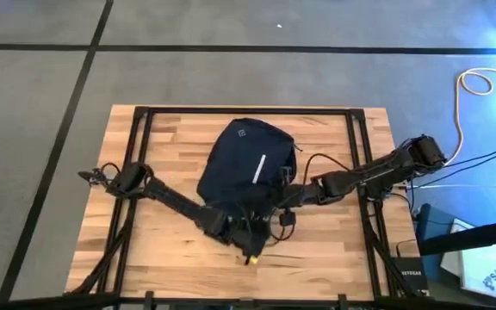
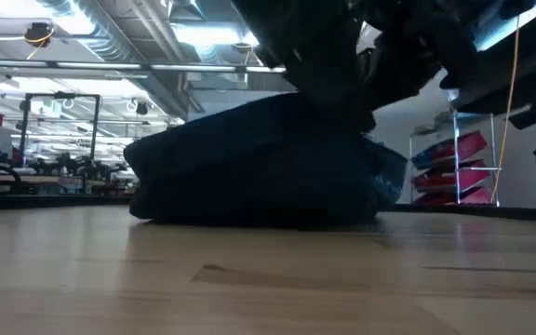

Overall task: Unpack backpack
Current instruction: Open the blue backpack

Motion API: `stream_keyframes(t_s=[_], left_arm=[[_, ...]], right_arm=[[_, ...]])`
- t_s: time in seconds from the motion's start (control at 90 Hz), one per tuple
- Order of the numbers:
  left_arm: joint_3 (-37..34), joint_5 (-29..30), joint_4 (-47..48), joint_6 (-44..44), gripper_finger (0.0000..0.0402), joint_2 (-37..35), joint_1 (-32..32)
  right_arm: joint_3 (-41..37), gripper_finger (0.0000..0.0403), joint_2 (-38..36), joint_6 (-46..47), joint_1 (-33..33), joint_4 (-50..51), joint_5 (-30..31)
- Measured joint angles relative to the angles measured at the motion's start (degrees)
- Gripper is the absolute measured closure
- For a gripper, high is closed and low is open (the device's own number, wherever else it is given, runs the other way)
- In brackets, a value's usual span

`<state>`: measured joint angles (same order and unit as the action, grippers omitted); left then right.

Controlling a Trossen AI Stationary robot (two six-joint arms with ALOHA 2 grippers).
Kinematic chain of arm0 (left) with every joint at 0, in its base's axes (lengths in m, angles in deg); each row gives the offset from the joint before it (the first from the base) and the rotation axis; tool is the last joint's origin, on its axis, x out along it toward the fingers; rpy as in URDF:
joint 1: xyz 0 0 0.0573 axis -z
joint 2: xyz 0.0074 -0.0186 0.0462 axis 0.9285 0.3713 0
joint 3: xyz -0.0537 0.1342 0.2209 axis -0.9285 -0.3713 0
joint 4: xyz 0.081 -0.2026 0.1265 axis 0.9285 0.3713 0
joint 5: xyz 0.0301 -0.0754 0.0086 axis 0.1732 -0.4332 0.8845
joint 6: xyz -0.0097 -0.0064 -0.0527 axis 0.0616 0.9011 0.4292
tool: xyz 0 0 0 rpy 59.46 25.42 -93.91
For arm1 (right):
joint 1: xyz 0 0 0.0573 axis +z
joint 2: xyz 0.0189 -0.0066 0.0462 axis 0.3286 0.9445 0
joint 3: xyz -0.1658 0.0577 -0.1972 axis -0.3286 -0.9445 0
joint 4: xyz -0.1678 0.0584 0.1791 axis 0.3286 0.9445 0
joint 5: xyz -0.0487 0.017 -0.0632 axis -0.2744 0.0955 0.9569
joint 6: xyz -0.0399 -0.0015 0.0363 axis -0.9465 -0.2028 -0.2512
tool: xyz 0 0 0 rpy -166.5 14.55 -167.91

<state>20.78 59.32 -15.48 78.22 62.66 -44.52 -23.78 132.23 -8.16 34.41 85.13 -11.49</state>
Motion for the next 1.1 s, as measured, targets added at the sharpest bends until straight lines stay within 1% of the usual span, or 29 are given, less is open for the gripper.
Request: stream_keyframes(t_s=[0.156, 0.244, 0.311, 0.411, 0.633, 0.689, 0.789, 1.1], left_arm=[[-0.42, 5.44, -1.07, 8.74, 0.0204, 0.40, 0.59], [-2.66, 6.48, -3.41, 13.82, 0.0214, 0.55, 0.48], [-5.37, 6.55, -8.04, 16.42, 0.0221, 0.55, 0.48], [-8.06, 7.55, -11.98, 18.78, 0.0229, 0.57, 0.67], [-12.74, 15.63, -26.35, 22.52, 0.0243, 0.57, 3.43], [-13.94, 17.54, -28.03, 24.15, 0.0246, 0.57, 3.76], [-15.16, 20.87, -28.02, 26.81, 0.0250, 0.68, 3.72], [-17.72, 21.31, -33.00, 30.27, 0.0255, 0.66, 2.74]], right_arm=[[0.23, 0.0402, -0.02, 1.01, 0.07, -0.26, 0.24], [0.23, 0.0402, -0.02, 2.52, 0.13, -0.44, -0.31], [0.23, 0.0402, -0.02, 3.30, 0.17, -0.88, -2.33], [0.23, 0.0402, -0.02, 4.32, 0.17, -1.77, -4.77], [0.23, 0.0402, -0.02, 4.51, 0.17, -3.76, -6.83], [0.23, 0.0402, -0.02, 4.56, 0.17, -3.85, -7.60], [0.23, 0.0402, -0.02, 4.53, 0.62, -3.42, -8.09], [0.23, 0.0402, -0.02, 2.61, 3.24, -3.09, -9.01]])
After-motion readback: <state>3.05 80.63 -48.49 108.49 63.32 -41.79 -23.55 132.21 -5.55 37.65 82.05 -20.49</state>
